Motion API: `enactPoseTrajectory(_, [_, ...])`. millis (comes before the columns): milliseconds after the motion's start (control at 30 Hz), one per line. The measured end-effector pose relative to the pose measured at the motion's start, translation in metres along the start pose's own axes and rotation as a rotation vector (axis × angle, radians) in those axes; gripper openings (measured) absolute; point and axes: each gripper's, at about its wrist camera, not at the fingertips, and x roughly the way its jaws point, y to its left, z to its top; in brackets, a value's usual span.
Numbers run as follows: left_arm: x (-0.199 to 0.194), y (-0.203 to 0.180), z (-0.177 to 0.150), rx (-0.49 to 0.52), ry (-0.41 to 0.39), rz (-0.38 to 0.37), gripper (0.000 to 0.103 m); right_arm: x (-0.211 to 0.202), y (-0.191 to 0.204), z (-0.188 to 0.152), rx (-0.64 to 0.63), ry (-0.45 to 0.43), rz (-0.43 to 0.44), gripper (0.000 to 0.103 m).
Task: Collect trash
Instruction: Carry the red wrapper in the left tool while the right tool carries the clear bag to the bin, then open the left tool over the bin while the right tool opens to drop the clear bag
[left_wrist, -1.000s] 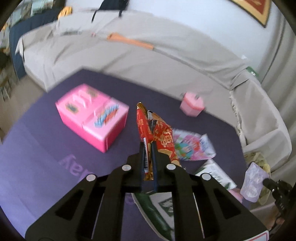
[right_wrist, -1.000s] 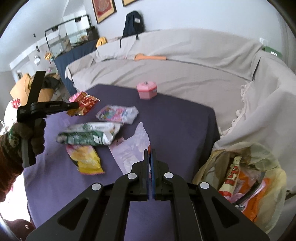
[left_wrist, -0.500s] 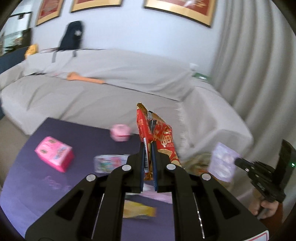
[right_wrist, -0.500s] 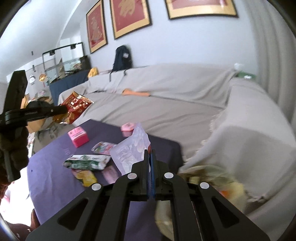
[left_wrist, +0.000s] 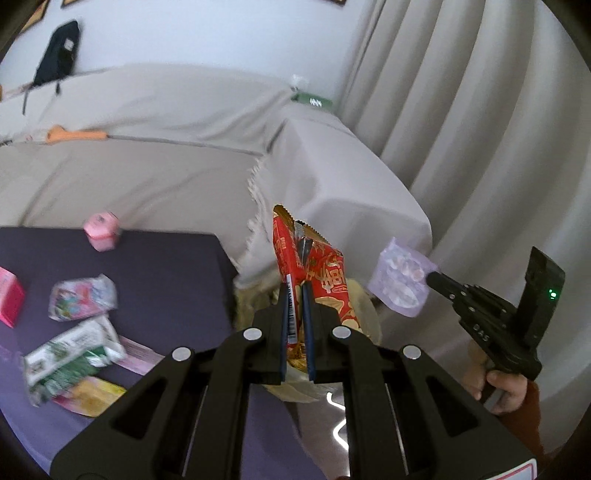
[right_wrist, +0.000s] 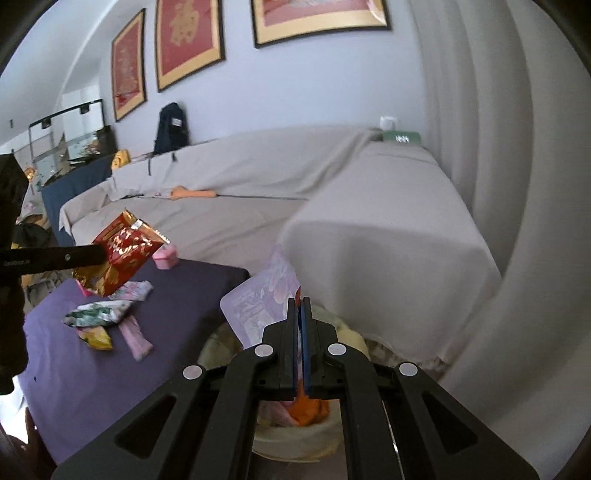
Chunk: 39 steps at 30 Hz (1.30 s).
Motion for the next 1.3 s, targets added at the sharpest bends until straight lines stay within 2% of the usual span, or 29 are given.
enactPoseTrajectory(333, [0.048,0.001,-0.021,-0.014,0.096,-0.02,0.007,0.066,-0.016,-0.042,0.075,0.14,0.008,0.004])
enactPoseTrajectory(567, [0.074,0.015,-0.031,-0.051,0.14,-0.038,0.007,0.099,-0.027,-0.064,0.154,0.212,0.077,0.006])
enactPoseTrajectory(600, [0.078,0.016,-0.033,-0.055,0.147,-0.04,0.007,0.102,-0.028,-0.066,0.159,0.218,0.076,0.007])
enactPoseTrajectory(633, [0.083,0.017,-0.035,-0.06,0.156,-0.045,0.007,0.103,-0.027,-0.066,0.16,0.221,0.073,0.013])
enactPoseTrajectory(667, [0.087,0.017,-0.036,-0.06,0.162,-0.047,0.007,0.103,-0.028,-0.067,0.162,0.215,0.072,0.019])
enactPoseTrajectory(700, [0.091,0.017,-0.037,-0.058,0.167,-0.049,0.007,0.101,-0.03,-0.068,0.168,0.204,0.074,0.036])
enactPoseTrajectory(733, [0.095,0.017,-0.038,-0.055,0.172,-0.05,0.007,0.099,-0.031,-0.068,0.173,0.192,0.079,0.046])
enactPoseTrajectory(867, [0.113,0.018,-0.043,-0.063,0.2,-0.055,0.007,0.091,-0.037,-0.069,0.198,0.157,0.135,0.047])
enactPoseTrajectory(1033, [0.142,0.005,-0.047,-0.01,0.249,-0.043,0.007,0.083,-0.044,-0.066,0.172,0.127,0.056,0.047])
enactPoseTrajectory(1200, [0.187,-0.019,-0.051,0.074,0.33,-0.019,0.007,0.078,-0.064,-0.068,0.215,0.1,-0.004,0.047])
enactPoseTrajectory(1300, [0.218,-0.035,-0.055,0.133,0.39,0.023,0.007,0.076,-0.075,-0.071,0.248,0.092,-0.016,0.047])
